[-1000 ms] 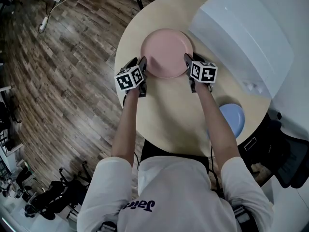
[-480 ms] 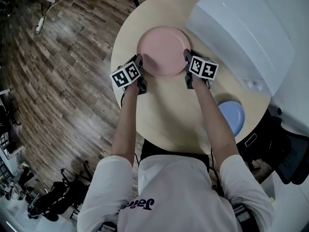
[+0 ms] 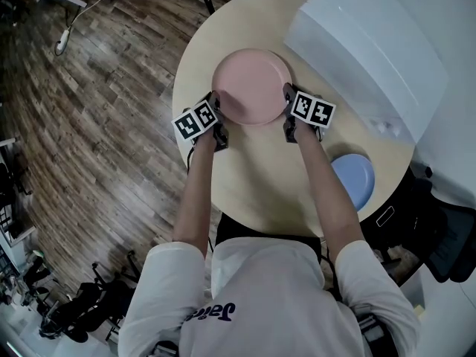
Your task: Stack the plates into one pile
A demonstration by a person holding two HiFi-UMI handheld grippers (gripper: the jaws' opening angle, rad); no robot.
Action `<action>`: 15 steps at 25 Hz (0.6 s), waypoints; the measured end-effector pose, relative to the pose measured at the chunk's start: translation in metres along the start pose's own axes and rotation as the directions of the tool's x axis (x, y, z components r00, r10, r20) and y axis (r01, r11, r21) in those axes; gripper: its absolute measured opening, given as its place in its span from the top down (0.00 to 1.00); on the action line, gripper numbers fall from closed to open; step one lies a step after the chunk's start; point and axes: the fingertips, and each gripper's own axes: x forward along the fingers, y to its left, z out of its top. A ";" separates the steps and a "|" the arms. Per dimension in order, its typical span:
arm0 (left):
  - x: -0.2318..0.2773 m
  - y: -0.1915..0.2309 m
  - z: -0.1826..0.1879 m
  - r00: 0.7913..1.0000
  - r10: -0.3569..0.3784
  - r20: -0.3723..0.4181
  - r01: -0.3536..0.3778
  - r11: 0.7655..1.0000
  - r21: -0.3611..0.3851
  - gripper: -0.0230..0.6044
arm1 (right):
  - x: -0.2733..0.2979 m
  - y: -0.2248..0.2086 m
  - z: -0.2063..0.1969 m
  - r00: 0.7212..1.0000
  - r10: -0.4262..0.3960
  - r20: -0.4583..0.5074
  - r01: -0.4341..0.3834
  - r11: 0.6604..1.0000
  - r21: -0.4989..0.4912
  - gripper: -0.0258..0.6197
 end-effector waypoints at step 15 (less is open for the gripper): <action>-0.067 -0.013 -0.061 0.999 -0.007 -0.036 0.006 1.000 -0.024 0.92 | -0.077 -0.007 -0.062 0.998 -0.057 0.030 0.056 0.998 0.036 0.90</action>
